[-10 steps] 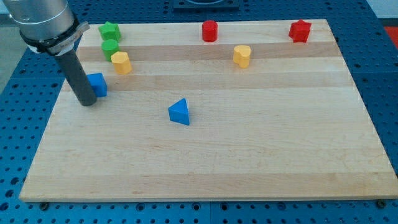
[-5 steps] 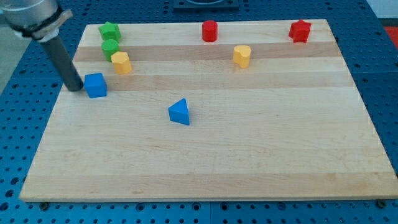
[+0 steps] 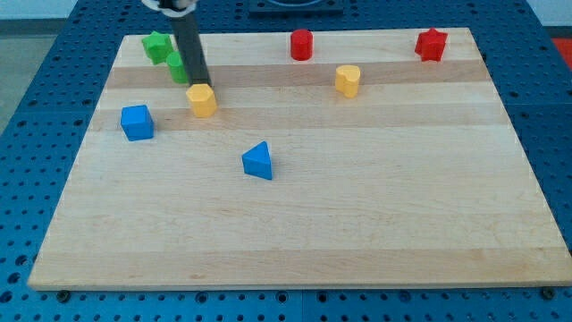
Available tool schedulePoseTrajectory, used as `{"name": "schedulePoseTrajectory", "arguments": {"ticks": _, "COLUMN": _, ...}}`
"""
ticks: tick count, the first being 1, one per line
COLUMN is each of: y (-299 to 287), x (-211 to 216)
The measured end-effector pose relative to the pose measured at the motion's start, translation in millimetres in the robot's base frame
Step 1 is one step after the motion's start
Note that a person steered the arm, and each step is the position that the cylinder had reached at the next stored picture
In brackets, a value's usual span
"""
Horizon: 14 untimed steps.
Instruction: Move the yellow hexagon to the center
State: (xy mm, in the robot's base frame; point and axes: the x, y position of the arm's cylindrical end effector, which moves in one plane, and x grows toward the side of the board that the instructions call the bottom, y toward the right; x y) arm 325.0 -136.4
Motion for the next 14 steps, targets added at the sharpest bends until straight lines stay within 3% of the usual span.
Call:
{"name": "schedulePoseTrajectory", "arguments": {"ticks": 3, "y": -23, "x": -16}}
{"name": "schedulePoseTrajectory", "arguments": {"ticks": 6, "y": -35, "x": 10}}
{"name": "schedulePoseTrajectory", "arguments": {"ticks": 9, "y": 14, "x": 61}}
{"name": "schedulePoseTrajectory", "arguments": {"ticks": 13, "y": 163, "x": 64}}
{"name": "schedulePoseTrajectory", "arguments": {"ticks": 14, "y": 163, "x": 60}}
